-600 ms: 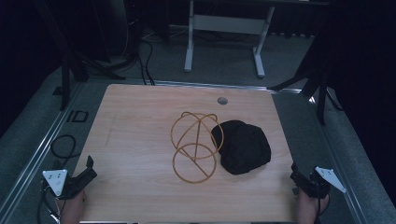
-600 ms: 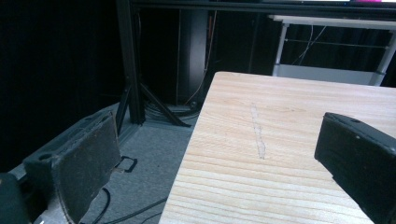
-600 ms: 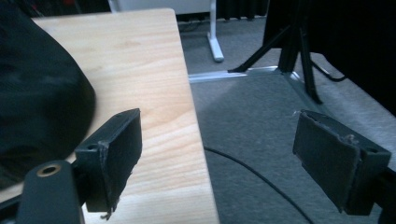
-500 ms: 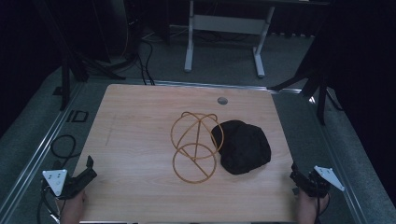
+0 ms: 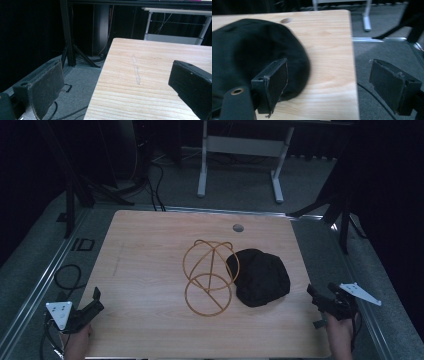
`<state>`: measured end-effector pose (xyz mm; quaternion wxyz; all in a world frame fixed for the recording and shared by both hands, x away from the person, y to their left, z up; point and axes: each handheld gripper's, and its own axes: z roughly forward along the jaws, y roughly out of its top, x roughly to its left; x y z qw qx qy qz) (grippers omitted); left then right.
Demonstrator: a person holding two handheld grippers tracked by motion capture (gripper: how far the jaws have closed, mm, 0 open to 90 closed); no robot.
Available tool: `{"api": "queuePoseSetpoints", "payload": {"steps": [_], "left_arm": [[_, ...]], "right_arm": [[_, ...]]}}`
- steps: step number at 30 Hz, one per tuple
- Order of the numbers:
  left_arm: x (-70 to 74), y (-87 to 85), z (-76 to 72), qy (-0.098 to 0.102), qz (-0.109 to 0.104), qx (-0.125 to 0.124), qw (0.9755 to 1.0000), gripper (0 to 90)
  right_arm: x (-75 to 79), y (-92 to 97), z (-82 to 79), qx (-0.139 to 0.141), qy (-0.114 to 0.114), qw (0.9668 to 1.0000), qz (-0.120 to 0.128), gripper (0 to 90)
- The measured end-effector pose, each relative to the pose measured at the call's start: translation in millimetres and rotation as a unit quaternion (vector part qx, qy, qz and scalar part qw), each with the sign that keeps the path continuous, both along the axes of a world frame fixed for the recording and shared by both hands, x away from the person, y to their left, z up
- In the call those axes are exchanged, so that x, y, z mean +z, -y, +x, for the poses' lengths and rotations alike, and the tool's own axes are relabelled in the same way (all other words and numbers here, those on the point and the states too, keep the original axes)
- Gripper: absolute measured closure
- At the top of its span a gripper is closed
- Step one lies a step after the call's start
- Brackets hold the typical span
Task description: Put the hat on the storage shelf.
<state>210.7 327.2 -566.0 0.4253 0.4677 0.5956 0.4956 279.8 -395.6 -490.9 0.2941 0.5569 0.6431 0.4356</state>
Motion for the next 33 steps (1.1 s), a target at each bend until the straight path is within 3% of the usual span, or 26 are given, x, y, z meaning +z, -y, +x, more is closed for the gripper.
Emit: {"api": "queuePoseSetpoints", "payload": {"steps": [2, 4, 6, 7, 9, 12, 18, 19, 21, 22, 23, 25, 26, 27, 28, 32, 33], "left_arm": [[0.0, 0.2, -0.1, 0.0, 0.001, 0.0, 1.0, 0.5], [0.0, 0.3, -0.1, 0.0, 0.002, -0.001, 1.0, 0.5], [-0.1, 0.8, -0.2, 0.0, 0.005, -0.002, 1.0, 0.5], [-0.1, 0.8, -0.2, 0.0, 0.005, -0.002, 1.0, 0.5], [0.0, 0.5, -0.1, 0.0, 0.004, -0.003, 1.0, 0.5], [0.0, 0.4, -0.3, 0.0, 0.003, -0.004, 1.0, 0.5], [0.2, 0.1, 0.6, -0.003, 0.002, -0.006, 1.0, 0.5], [0.2, 0.0, 0.8, -0.003, 0.001, -0.007, 1.0, 0.5], [0.1, 0.1, 0.4, -0.002, 0.002, -0.007, 1.0, 0.5], [0.1, 0.1, 0.4, -0.002, 0.002, -0.007, 1.0, 0.5], [0.1, 0.0, 0.4, -0.002, 0.002, -0.008, 1.0, 0.5], [0.1, -0.2, 0.4, -0.002, 0.001, -0.008, 1.0, 0.5], [0.1, -0.2, 0.4, -0.002, 0.001, -0.008, 1.0, 0.5], [0.1, -0.4, 0.3, -0.001, 0.001, -0.01, 1.0, 0.5], [0.0, -0.5, 0.3, -0.001, 0.0, -0.01, 0.9999, 0.5], [0.1, -0.4, 0.3, -0.001, 0.001, -0.011, 0.9999, 0.5], [0.1, -0.3, 0.2, -0.001, 0.001, -0.011, 0.9999, 0.5]], "right_arm": [[8.6, -6.8, 4.7, 0.033, -0.008, 0.9994, -0.009, 14.8], [12.3, -10.3, 7.0, 0.049, -0.009, 0.9987, -0.012, 14.5], [22.2, -21.4, 12.7, 0.084, -0.011, 0.9962, -0.022, 13.6], [22.2, -21.4, 12.7, 0.084, -0.011, 0.9962, -0.022, 13.6], [31.3, -31.9, 17.6, 0.114, -0.013, 0.9929, -0.031, 13.3], [39.3, -41.8, 21.3, 0.135, -0.009, 0.9898, -0.045, 13.2], [47.1, -52.5, 27.5, 0.171, -0.019, 0.9841, -0.043, 13.3], [47.5, -61.4, 33.6, 0.192, -0.042, 0.9789, -0.055, 13.2], [46.3, -67.3, 37.0, 0.211, -0.055, 0.9739, -0.062, 12.5], [46.3, -67.3, 37.0, 0.211, -0.055, 0.9739, -0.062, 12.5], [42.8, -77.6, 40.5, 0.226, -0.071, 0.9678, -0.085, 12.6], [39.8, -84.1, 42.7, 0.236, -0.079, 0.9639, -0.093, 12.8], [39.8, -84.1, 42.7, 0.236, -0.079, 0.9639, -0.093, 12.8], [36.1, -90.1, 46.2, 0.242, -0.089, 0.9603, -0.107, 13.8], [34.4, -92.3, 48.2, 0.244, -0.093, 0.9588, -0.112, 14.1], [29.1, -97.5, 54.6, 0.248, -0.105, 0.9568, -0.11, 15.2], [24.8, -100.7, 58.6, 0.252, -0.112, 0.9543, -0.116, 16.5]]}}
